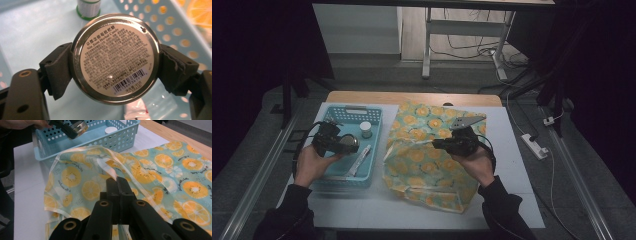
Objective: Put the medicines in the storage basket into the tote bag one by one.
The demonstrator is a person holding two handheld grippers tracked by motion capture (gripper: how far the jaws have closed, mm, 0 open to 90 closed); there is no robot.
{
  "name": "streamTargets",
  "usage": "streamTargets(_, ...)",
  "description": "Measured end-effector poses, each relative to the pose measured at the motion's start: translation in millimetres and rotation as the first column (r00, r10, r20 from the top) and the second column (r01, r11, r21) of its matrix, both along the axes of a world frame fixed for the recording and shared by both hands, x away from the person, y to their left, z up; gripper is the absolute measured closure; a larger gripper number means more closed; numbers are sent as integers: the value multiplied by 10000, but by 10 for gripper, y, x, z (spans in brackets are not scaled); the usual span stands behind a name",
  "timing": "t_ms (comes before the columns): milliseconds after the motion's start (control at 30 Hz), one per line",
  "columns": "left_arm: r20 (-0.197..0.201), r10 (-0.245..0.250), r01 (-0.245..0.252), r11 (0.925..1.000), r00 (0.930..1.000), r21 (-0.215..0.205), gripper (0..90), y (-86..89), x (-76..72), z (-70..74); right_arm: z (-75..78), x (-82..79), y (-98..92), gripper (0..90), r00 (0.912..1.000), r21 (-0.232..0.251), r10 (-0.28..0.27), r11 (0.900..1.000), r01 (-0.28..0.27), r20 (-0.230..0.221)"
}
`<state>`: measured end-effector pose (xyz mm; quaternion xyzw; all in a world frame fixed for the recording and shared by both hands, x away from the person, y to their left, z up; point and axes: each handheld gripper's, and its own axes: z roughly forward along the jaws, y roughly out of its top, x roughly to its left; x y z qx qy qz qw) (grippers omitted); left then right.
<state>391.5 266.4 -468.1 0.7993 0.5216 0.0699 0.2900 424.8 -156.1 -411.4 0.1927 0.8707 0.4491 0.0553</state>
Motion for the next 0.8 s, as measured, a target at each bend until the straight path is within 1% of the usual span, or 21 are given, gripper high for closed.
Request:
streamTargets(233, 449, -446, 456, 9987, 9980, -212, 204, -95, -144, 135, 1, 0, -2, 900, 10000, 28, 0, 10000, 0, 24)
streamTargets(433, 843, -810, 847, 9956, 9931, -412, 204, -193, -286, 215, 5, -2, -4, 900, 10000, 66, -24, 10000, 24, 46)
streamTargets(667, 1373, -1268, 1350, 9895, 9824, -520, 204, -353, -465, 314, 5, -4, -5, 900, 10000, 76, -17, 10000, 17, 57)
streamTargets(800, 1565, -1568, 1676, 9841, 9752, -584, 204, -453, -543, 348, 5, -3, -7, 900, 10000, 80, -34, 10000, 34, 59)
